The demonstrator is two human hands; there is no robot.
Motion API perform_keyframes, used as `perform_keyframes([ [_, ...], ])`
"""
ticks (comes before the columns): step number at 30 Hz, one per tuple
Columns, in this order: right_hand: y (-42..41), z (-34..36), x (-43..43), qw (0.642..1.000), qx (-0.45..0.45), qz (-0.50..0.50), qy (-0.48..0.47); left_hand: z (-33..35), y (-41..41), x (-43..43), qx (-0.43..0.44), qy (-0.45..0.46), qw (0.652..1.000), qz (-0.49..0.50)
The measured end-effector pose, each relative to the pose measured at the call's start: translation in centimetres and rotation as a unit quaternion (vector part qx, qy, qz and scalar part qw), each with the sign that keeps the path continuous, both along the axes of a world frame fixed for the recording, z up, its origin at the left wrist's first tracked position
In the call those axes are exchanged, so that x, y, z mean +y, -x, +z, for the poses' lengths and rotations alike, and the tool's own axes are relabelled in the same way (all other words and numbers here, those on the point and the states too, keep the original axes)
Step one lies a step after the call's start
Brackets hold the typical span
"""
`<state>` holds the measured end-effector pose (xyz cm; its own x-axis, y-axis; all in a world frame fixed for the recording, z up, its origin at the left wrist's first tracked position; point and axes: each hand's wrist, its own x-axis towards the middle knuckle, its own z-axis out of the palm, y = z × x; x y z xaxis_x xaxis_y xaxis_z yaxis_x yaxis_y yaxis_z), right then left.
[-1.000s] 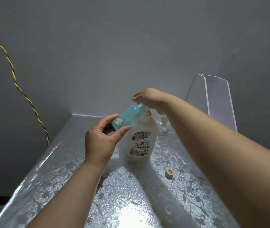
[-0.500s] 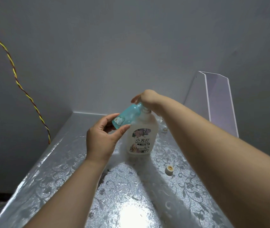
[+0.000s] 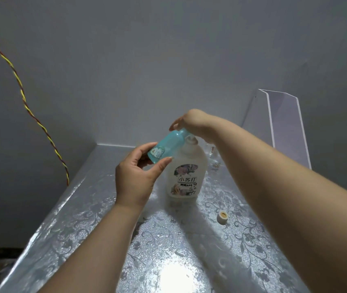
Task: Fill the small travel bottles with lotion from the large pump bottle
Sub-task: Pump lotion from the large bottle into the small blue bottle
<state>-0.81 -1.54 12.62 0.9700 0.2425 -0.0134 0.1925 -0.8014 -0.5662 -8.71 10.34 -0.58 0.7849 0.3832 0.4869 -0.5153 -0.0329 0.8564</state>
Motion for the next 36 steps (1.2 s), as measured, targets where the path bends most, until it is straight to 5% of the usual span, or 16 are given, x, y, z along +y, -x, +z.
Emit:
perform_keyframes([
  [36, 0.7, 0.7, 0.0, 0.999, 0.002, 0.016, 0.040, 0.0, 0.0, 0.0, 0.014, 0.021, 1.000, -0.017],
])
